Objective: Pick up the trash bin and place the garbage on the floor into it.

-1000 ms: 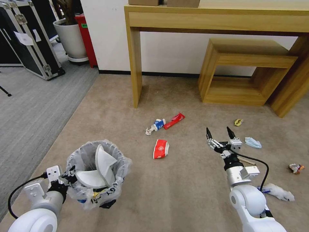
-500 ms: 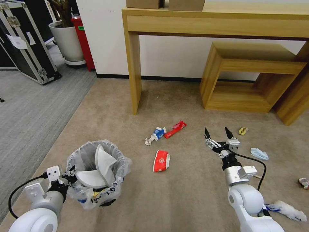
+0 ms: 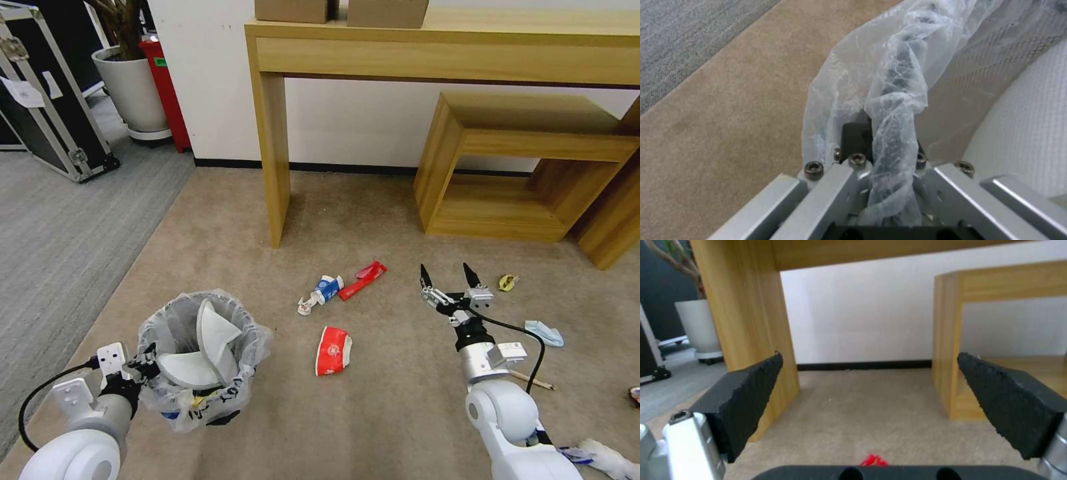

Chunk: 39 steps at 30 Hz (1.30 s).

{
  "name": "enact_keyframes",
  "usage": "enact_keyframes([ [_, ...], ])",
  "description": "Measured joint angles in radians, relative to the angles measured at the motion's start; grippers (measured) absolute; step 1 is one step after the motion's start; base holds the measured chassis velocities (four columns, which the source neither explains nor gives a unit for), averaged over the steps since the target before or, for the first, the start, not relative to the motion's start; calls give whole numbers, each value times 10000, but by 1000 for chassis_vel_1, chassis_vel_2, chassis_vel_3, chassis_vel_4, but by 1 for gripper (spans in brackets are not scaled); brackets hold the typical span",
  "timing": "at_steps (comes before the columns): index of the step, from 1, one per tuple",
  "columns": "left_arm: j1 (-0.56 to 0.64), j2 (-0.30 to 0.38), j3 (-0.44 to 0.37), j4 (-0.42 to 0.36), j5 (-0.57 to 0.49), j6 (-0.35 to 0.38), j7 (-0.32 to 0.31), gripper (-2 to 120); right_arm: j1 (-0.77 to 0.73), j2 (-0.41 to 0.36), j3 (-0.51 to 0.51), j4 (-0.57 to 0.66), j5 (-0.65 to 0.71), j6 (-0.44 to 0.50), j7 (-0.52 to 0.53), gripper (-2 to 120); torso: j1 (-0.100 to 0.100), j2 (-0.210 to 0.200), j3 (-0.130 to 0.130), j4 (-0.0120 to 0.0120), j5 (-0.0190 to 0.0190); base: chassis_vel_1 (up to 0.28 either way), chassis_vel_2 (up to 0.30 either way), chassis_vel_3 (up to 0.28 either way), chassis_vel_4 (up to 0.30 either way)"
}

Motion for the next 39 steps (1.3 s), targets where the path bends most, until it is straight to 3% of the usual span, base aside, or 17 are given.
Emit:
enact_keyframes([
  [4,-32,8,-3,54,-4,0,0,1,339,-151,-464,83,569,-886,558,100,0,2,0,1,2,0,0,0,0],
  [9,-102,57,-9,196,-15,0,1,1,986,-657,-1234,164,1774,-2857,1596,100,0,2,0,2,1,0,0,0,0],
  [10,-102,57,-9,196,-15,0,1,1,986,-657,-1234,164,1774,-2857,1596,100,0,2,0,2,1,0,0,0,0],
  [13,-195,55,11,317,-19,0,-3,1,1591,-1295,-1916,171,3727,-4534,3046,100,0,2,0,1,1,0,0,0,0],
  [14,-195,55,11,317,-19,0,-3,1,1591,-1295,-1916,171,3727,-4534,3046,100,0,2,0,1,1,0,0,0,0],
  [16,-254,32,29,395,-20,0,-9,1,2010,-1597,-2410,56,5255,-5818,4016,100,0,2,0,-1,0,0,0,0,0],
  [18,-269,25,31,415,-20,0,-11,1,2157,-1642,-2595,-21,5641,-6171,4279,100,-1,2,0,0,0,0,0,0,0],
  [21,-313,2,25,471,-19,0,-22,1,2748,-1668,-3328,-444,6878,-7486,4847,100,0,2,0,0,-1,0,0,0,0],
  [29,-314,-56,-5,508,-15,-11,-33,1,3602,-872,-4911,-2248,7218,-8196,5410,100,0,2,1,-1,-1,0,0,0,0],
  [39,-202,-71,-70,500,-9,-28,-34,1,3992,315,-5643,-4186,6334,-7995,5180,100,0,2,0,0,-2,0,0,0,0],
])
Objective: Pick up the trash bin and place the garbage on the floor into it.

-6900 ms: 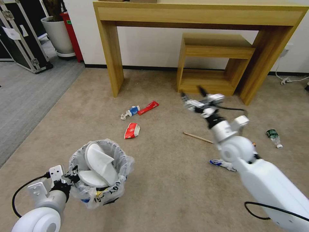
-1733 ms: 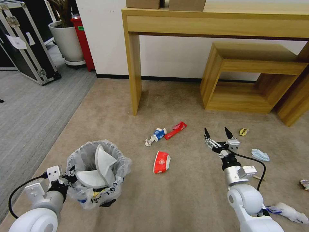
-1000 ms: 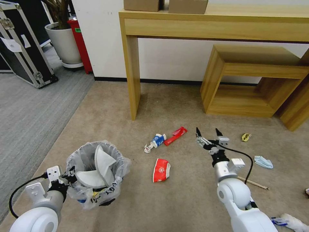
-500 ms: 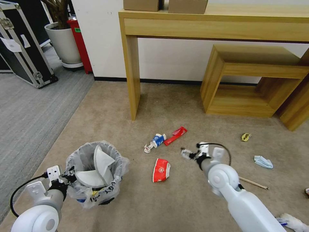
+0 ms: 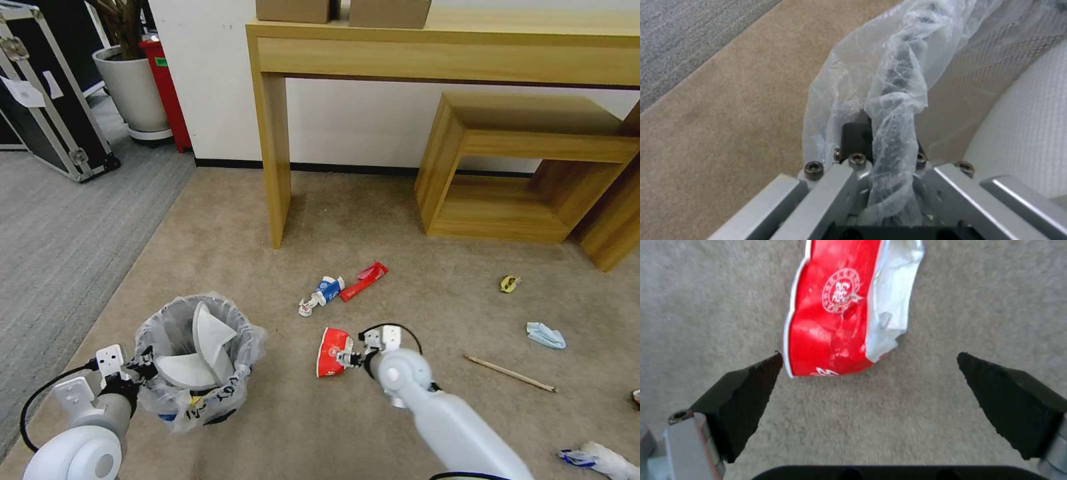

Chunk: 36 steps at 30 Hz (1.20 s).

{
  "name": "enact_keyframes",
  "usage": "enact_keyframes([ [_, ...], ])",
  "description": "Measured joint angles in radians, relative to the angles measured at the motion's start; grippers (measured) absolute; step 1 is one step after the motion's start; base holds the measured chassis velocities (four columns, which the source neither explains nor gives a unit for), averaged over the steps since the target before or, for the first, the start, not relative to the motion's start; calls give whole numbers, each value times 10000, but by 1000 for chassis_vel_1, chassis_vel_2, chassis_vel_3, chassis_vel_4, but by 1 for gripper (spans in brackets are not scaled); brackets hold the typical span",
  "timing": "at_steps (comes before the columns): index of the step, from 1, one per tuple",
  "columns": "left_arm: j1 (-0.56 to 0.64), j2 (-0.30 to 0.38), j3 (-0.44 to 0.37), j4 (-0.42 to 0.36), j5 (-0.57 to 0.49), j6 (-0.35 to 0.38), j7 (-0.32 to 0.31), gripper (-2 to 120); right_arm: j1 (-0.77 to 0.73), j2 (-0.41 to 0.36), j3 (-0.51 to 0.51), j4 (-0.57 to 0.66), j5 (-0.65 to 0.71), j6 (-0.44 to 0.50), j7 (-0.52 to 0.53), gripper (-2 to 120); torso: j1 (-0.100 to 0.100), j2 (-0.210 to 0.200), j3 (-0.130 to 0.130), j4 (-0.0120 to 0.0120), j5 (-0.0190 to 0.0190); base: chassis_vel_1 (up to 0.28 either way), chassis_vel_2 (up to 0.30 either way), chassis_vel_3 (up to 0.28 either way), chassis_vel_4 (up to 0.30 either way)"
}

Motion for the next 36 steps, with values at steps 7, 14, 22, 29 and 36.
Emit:
enact_keyframes([
  [7,38,-17,-21,-31,5,-7,-1,1,258,290,-146,-629,-374,270,-274,99,0,0,-1,0,1,0,0,0,0],
  [14,75,-52,10,-32,48,-30,-4,1,848,611,-248,-2099,-1376,936,-896,88,0,0,-1,-1,2,0,0,0,0],
  [22,117,-89,54,-116,68,-40,-3,1,966,766,-308,-2524,-1798,1282,-1138,63,-1,0,-1,0,3,0,0,0,0],
  [29,139,-108,65,-188,72,-60,2,1,934,800,-337,-2632,-2011,1457,-1281,37,0,0,-1,1,5,0,0,0,0],
  [36,92,-155,125,-113,127,-117,12,1,762,732,-276,-2534,-2248,1775,-1485,13,0,-1,-1,3,5,0,0,0,0],
])
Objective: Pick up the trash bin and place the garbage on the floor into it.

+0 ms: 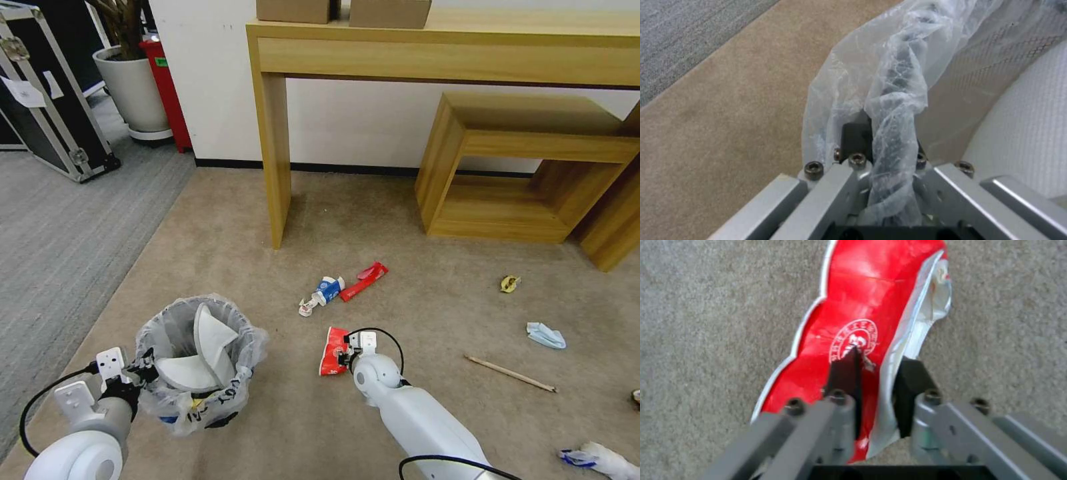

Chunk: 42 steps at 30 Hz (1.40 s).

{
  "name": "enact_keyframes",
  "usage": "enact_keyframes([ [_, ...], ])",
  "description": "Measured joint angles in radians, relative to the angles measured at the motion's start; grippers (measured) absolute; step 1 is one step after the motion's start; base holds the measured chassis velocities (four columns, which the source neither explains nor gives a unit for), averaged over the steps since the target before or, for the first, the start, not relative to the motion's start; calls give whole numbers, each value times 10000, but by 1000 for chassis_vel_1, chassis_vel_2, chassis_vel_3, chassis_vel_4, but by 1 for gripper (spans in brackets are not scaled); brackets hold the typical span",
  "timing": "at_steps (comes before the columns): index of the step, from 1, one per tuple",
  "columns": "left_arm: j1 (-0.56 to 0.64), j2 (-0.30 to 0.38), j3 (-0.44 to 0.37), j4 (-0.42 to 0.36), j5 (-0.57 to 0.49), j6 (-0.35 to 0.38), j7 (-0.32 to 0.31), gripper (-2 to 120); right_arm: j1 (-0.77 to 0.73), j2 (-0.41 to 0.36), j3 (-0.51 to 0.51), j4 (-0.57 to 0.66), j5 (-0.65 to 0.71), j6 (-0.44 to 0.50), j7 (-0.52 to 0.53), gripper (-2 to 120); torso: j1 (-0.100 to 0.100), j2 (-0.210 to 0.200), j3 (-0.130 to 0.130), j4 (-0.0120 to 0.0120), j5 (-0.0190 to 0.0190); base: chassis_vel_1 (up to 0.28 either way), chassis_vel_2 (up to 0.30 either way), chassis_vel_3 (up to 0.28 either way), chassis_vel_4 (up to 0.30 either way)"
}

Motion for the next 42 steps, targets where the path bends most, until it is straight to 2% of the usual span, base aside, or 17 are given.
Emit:
enact_keyframes([
  [2,-31,0,14,60,11,-7,4,1,-218,-148,197,304,-134,283,-178,2,0,0,1,-3,-2,0,0,0,0],
  [8,-93,61,20,119,5,-8,8,1,-765,-698,892,1680,-96,852,-691,0,0,-1,0,-3,0,0,0,0,0],
  [10,-108,93,34,120,-8,-6,8,1,-1049,-1150,1356,2567,-87,1558,-1299,0,0,-2,0,-5,-2,0,0,0,0],
  [11,-108,93,34,120,-8,-6,8,1,-1049,-1150,1356,2567,-87,1558,-1299,0,0,-2,0,-5,-2,0,0,0,0],
  [13,-111,123,51,115,-23,14,10,1,-1225,-1747,1724,3502,-106,2684,-2187,0,0,-2,1,-5,-1,0,0,0,0],
  [15,-112,127,59,109,-23,21,10,1,-1259,-1974,1824,3860,-1,3025,-2547,0,0,-2,0,-5,-2,0,0,0,0],
  [18,-122,134,93,48,-36,60,10,1,-1295,-2899,2032,5395,429,4320,-4081,0,0,-1,1,-4,-2,0,0,0,0],
  [19,-122,134,93,48,-36,60,10,1,-1295,-2899,2032,5395,429,4320,-4081,0,0,-1,1,-4,-2,0,0,0,0],
  [22,-128,164,93,-89,-120,148,-15,1,-1121,-3517,1840,6490,1007,5221,-5284,0,0,-1,0,-3,-3,0,0,0,0],
  [23,-128,164,93,-89,-120,148,-15,1,-1121,-3517,1840,6490,1007,5221,-5284,0,0,-1,0,-3,-3,0,0,0,0],
  [25,-107,201,74,-237,-231,228,-52,1,-830,-3840,1462,6944,1476,5925,-6214,0,0,-1,0,-3,-1,0,0,0,0],
  [27,-102,208,66,-289,-252,245,-62,1,-707,-3925,1304,7035,1628,6112,-6540,0,0,-1,0,-3,-2,0,0,0,0],
  [30,-68,184,59,-449,-280,291,-91,1,-101,-4218,451,7366,2303,6603,-7862,0,0,-1,0,-2,-2,0,0,0,0],
  [35,-32,141,62,-538,-280,307,-95,1,342,-4352,-131,7499,2518,6645,-8371,0,0,-1,0,-2,-2,0,0,0,0],
  [38,26,26,68,-707,-246,328,-105,1,1601,-4603,-1562,7394,2589,6553,-8542,0,0,-1,0,-2,-3,0,0,0,0],
  [39,26,26,68,-707,-246,328,-105,1,1601,-4603,-1562,7394,2589,6553,-8542,0,0,-1,0,-2,-3,0,0,0,0],
  [42,82,-93,68,-797,-185,331,-106,1,2369,-4711,-2516,7222,2567,6291,-8331,0,0,-1,0,-2,-3,0,0,0,0],
])
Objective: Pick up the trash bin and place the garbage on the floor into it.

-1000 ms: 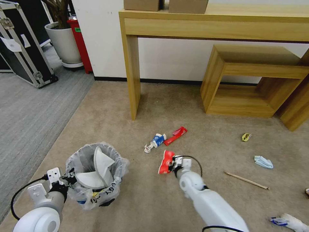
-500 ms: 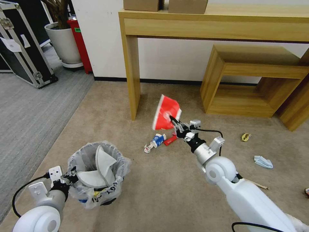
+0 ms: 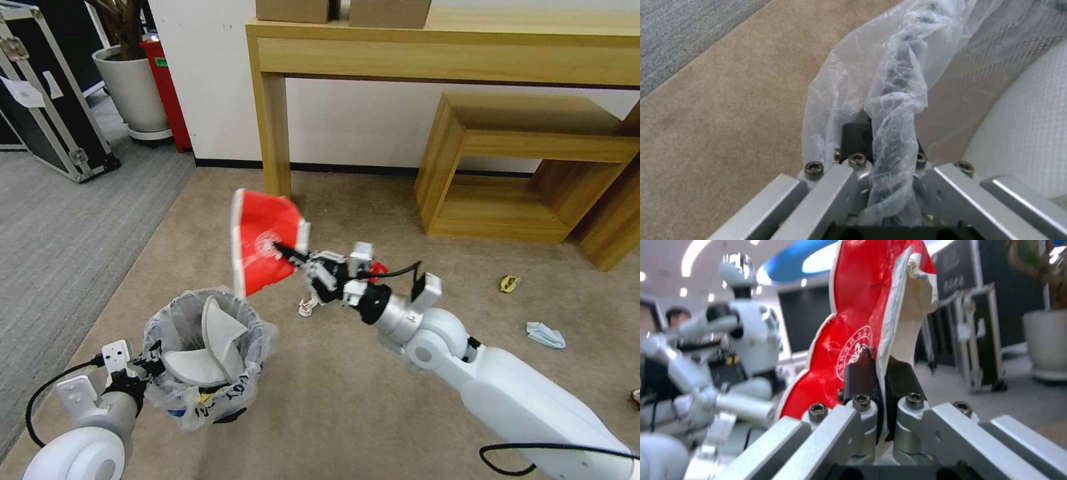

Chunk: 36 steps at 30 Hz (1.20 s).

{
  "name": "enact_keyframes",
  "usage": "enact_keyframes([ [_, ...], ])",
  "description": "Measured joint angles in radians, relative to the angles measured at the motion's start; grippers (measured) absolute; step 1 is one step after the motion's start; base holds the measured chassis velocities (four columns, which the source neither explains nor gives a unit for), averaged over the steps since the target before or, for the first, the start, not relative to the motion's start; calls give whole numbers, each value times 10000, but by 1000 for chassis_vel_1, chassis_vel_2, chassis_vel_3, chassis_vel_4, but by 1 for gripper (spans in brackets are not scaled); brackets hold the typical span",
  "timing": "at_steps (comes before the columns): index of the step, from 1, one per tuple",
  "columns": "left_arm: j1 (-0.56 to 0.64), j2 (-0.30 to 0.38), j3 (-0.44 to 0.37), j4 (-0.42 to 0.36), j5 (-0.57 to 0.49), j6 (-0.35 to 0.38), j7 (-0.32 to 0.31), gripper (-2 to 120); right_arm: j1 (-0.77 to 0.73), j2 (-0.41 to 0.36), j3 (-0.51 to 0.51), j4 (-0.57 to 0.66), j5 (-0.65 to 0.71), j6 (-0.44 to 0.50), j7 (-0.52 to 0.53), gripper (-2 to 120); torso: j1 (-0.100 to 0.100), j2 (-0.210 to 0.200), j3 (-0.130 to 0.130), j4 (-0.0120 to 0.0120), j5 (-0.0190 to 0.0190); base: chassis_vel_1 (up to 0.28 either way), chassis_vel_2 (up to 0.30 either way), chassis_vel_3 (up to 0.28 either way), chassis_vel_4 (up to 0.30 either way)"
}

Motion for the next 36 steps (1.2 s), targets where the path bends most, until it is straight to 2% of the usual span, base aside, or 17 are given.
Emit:
enact_keyframes([
  [9,24,-139,3,-78,81,2,-3,1,1009,-46,-1360,-229,-73,-527,850,0,0,1,0,-3,0,0,0,0,0],
  [13,31,-231,6,-113,129,2,1,1,1877,126,-2580,-363,-166,-1033,1665,0,0,0,1,-1,0,0,0,0,0],
  [18,5,-247,-4,-114,131,2,4,1,2660,384,-3458,-541,-200,-1373,2171,0,0,0,0,0,0,0,0,0,0],
  [24,-105,-304,-12,-90,113,-13,12,1,3794,1179,-5169,-1462,-684,-1990,2924,0,0,2,0,-1,-2,0,0,0,0],
  [36,-153,-303,-63,-66,20,-89,29,1,4059,2966,-6120,-3232,-1279,-2177,3705,0,0,2,0,1,-3,0,0,0,0],
])
